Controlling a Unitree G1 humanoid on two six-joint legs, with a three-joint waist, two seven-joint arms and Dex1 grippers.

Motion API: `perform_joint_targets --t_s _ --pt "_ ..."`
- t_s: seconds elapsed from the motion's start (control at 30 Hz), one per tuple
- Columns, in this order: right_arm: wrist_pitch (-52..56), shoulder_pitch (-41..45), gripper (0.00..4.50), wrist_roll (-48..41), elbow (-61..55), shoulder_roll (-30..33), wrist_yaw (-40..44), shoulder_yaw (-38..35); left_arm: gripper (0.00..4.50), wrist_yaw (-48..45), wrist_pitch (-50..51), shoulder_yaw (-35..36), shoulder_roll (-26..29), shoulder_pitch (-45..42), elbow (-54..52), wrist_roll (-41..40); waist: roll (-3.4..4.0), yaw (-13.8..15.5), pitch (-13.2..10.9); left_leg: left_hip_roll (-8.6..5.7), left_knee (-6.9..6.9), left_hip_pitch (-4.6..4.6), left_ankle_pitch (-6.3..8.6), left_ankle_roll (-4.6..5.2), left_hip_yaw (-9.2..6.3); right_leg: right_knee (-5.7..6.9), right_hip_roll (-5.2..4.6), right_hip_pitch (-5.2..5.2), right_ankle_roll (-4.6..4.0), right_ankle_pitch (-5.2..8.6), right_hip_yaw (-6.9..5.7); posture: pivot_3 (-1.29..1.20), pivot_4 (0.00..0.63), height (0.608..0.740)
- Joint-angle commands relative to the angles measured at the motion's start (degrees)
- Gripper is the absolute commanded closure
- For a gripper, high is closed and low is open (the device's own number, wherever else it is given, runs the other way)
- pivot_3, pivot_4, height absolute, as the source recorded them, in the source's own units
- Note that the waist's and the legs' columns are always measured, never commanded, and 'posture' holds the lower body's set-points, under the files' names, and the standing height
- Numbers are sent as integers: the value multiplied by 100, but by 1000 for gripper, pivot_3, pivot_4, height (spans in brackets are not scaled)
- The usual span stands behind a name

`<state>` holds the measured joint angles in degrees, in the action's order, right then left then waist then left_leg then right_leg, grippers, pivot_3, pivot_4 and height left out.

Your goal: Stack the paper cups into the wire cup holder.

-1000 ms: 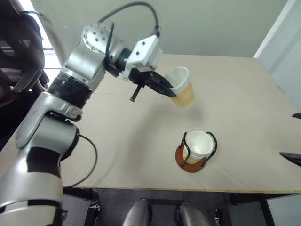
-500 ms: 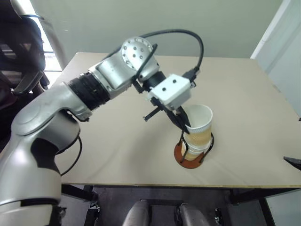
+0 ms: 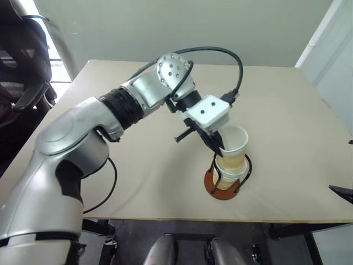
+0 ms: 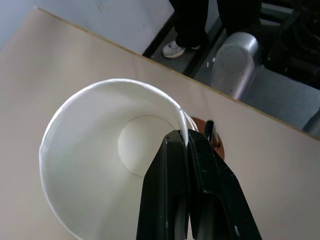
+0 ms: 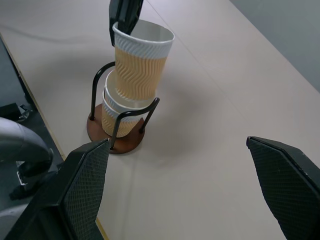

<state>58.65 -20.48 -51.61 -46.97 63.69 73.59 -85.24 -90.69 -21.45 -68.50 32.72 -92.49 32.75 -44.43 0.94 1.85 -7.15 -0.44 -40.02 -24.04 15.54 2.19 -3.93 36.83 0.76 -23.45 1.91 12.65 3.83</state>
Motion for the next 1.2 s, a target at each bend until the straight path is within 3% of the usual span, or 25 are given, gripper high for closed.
perform_joint_targets --t_s 0.03,0.17,0.27,0.53,0.63,0.7,0.8,1.0,1.07,1.2 --pt "-22 -11 0 -70 4 17 -99 -250 4479 -181 -15 74 67 -131 -153 -144 0 0 0 0 0 0 1 0 0 0 0 0 0 1 0 0 150 740" --pt "-45 -13 0 -83 20 37 -141 -220 4479 -181 53 61 90 -109 -228 -187 0 1 0 0 0 1 1 0 0 0 0 2 -3 5 0 0 150 740" --pt "-54 -4 0 -104 18 46 -179 -187 3839 -181 94 73 124 -73 -356 -217 0 0 0 0 -1 1 0 -1 0 0 0 1 -8 8 0 0 150 740" --pt "-108 28 0 -103 54 78 -216 -92 1003 -181 15 301 -80 20 -108 67 0 2 0 0 -3 2 -2 0 0 1 0 4 -33 23 0 0 150 740" --pt "-205 59 0 -74 126 93 -225 52 30 -181 180 850 -332 88 215 153 0 5 0 0 -2 2 -2 0 0 2 1 4 -32 22 0 0 150 740" --pt "-359 92 0 20 233 112 -240 308 30 -181 493 1378 -445 151 477 227 -2 7 -1 -1 -3 0 -2 0 -1 1 1 3 -24 19 0 0 150 740" --pt "-717 202 0 238 549 170 -282 889 30 -181 1166 2164 -175 437 593 412 5 -21 2 -1 -3 0 -2 1 2 -4 1 4 5 4 0 0 150 740" --pt "-1919 250 0 1230 2105 243 83 2092 30 167 3064 3999 1801 2015 -745 380 30 -212 13 15 10 11 -23 -32 3 -1 25 -16 4 5 5 0 150 740" --pt "-2231 385 0 1440 2592 362 173 2425 30 845 3553 4659 2215 2663 -1163 390 31 -192 14 17 12 6 -64 -81 -3 -1 29 -20 7 9 2 0 150 740" --pt "-2563 967 0 1536 3202 576 194 3039 30 2107 4267 5867 2786 4143 -1988 516 37 -81 15 9 15 5 -73 -78 -14 -4 19 -10 5 11 6 0 150 740"
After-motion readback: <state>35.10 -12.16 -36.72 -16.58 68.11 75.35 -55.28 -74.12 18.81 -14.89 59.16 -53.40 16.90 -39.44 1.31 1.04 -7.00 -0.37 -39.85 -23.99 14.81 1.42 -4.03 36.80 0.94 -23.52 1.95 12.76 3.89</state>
